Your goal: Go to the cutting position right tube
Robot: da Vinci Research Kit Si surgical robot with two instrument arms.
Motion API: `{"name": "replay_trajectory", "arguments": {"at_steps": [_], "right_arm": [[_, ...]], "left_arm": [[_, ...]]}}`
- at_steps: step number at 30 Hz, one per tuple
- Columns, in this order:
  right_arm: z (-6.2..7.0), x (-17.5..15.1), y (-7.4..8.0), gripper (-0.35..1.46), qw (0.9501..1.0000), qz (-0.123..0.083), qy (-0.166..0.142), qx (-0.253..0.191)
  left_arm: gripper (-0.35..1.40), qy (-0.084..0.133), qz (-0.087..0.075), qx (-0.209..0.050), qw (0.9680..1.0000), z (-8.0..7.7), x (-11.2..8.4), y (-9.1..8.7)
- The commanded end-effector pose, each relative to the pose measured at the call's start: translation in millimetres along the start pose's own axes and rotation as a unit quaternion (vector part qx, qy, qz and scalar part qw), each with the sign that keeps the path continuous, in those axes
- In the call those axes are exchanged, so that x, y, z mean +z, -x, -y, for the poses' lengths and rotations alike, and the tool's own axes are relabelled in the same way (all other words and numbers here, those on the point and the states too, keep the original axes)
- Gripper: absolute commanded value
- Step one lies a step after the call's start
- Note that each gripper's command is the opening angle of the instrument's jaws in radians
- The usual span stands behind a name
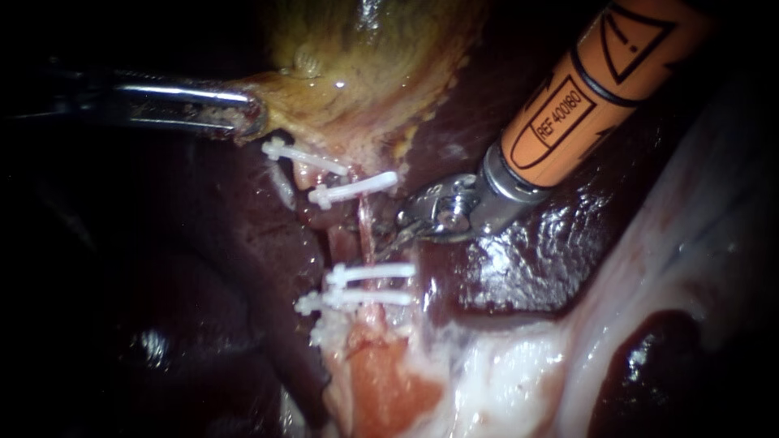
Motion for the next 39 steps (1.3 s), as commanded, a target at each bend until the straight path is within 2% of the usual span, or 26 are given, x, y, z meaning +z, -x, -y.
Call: {"name": "replay_trajectory", "arguments": {"at_steps": [1, 4, 6, 8, 12, 17, 20, 23, 32, 39], "right_arm": [[0.0, -0.1, 0.0, 0.81, 1.0000, 0.000, 0.000, 0.000], [0.0, -0.5, 0.0, 0.91, 1.0000, 0.000, -0.001, 0.000], [0.0, -1.1, 0.0, 1.14, 1.0000, 0.001, -0.002, 0.000], [0.0, -2.0, 0.0, 1.18, 1.0000, -0.003, -0.006, 0.002], [-0.1, -3.6, 0.1, 1.31, 0.9990, -0.034, -0.028, 0.007], [0.1, -5.3, 0.2, 1.41, 0.9983, -0.044, -0.038, 0.009], [0.3, -6.5, 0.3, 1.41, 0.9969, -0.058, -0.052, 0.011], [0.6, -7.9, 0.2, 1.41, 0.9941, -0.081, -0.070, 0.015], [2.2, -10.6, 0.0, 1.41, 0.9898, -0.091, -0.109, 0.015], [4.1, -10.4, -0.4, 1.40, 0.9872, -0.089, -0.132, 0.011]], "left_arm": [[-0.35, 0.000, 0.000, 0.000, 1.0000, 0.0, 0.0, 0.0], [-0.35, 0.000, 0.000, 0.000, 1.0000, 0.0, -0.1, 0.0], [-0.35, 0.001, 0.000, 0.000, 1.0000, 0.0, -0.2, 0.1], [-0.35, 0.001, 0.000, 0.000, 1.0000, 0.0, -0.3, 0.1], [-0.35, 0.001, 0.000, 0.000, 1.0000, 0.0, -0.4, 0.1], [-0.35, 0.001, 0.001, 0.000, 1.0000, 0.0, -0.5, 0.1], [-0.35, 0.001, 0.001, 0.000, 1.0000, 0.0, -0.5, 0.1], [-0.35, 0.002, 0.001, 0.001, 1.0000, 0.0, -0.6, 0.1], [-0.35, 0.002, 0.001, 0.001, 1.0000, 0.1, -0.7, 0.2], [-0.35, 0.002, 0.001, 0.001, 1.0000, 0.1, -0.7, 0.2]]}}
